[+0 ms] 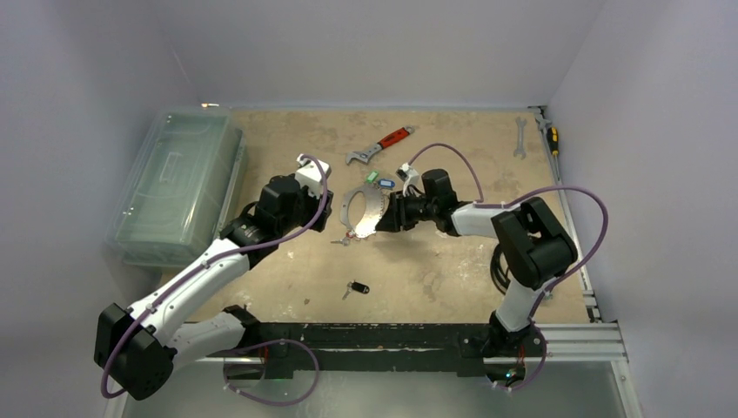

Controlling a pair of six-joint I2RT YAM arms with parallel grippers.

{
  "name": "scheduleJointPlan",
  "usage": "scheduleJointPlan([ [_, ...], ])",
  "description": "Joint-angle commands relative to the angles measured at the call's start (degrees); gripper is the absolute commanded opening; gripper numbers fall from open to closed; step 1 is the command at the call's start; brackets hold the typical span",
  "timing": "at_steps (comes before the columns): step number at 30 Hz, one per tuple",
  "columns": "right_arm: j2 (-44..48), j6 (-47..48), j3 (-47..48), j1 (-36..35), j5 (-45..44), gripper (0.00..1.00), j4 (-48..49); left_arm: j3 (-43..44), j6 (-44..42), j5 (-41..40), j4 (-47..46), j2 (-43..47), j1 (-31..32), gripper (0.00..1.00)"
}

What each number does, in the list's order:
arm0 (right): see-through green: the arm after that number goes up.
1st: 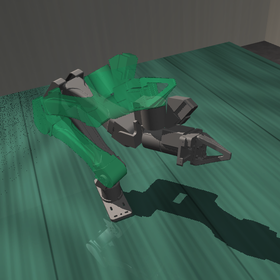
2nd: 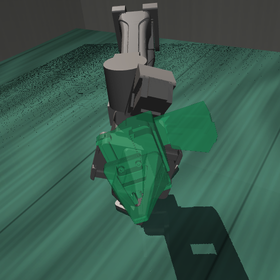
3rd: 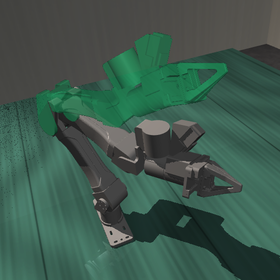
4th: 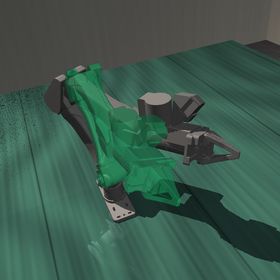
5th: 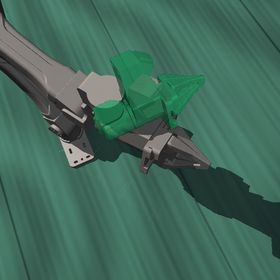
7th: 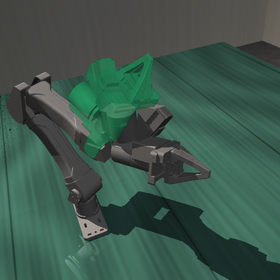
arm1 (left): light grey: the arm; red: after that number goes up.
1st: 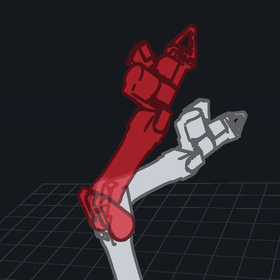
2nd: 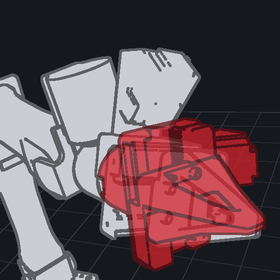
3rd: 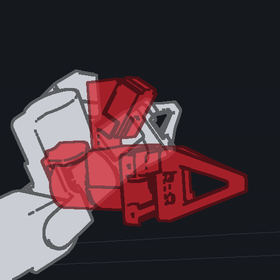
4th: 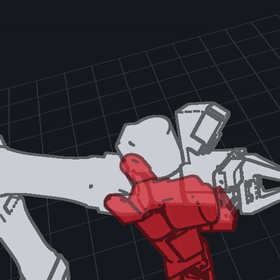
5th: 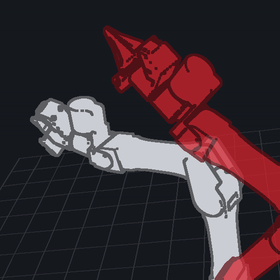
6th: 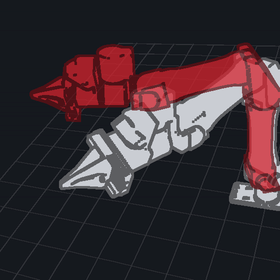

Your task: Put the keys on the keyring

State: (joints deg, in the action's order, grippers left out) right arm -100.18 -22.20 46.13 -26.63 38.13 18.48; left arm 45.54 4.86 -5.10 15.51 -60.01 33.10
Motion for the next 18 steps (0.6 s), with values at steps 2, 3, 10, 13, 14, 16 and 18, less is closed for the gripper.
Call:
scheduleJointPlan([
  [2, -2.17, 1.53, 3.5, -0.64, 2.04, 0.42, 2.7, 2.72, -0.8, 1.14, -1.31, -0.1, -0.24, 0.55],
  [3, -2.68, 1.66, 3.74, -0.78, 2.04, 0.41, 2.7, 2.72, -0.82, 1.22, -1.31, -0.11, -0.25, 0.55],
  [10, -5.34, 2.29, 5.13, -1.65, 2.01, 0.4, 2.51, 2.85, -0.79, 1.5, -1.35, -0.29, -0.3, 0.55],
  [13, -6.2, 2.49, 5.57, -1.97, 2.04, 0.39, 2.35, 2.8, -0.81, 1.66, -1.35, -0.33, -0.24, 0.55],
  [14, -6.46, 2.51, 5.64, -2.02, 2.08, 0.38, 2.35, 2.85, -0.82, 1.74, -1.36, -0.29, -0.25, 0.55],
  [16, -6.88, 2.67, 5.9, -2.27, 2.12, 0.38, 2.14, 2.83, -0.88, 1.76, -1.29, -0.38, -0.33, 0.55],
  [18, -7.19, 2.93, 6.21, -2.5, 2.21, 0.36, 1.81, 2.81, -0.85, 1.76, -1.27, -0.42, -0.27, 0.54],
])
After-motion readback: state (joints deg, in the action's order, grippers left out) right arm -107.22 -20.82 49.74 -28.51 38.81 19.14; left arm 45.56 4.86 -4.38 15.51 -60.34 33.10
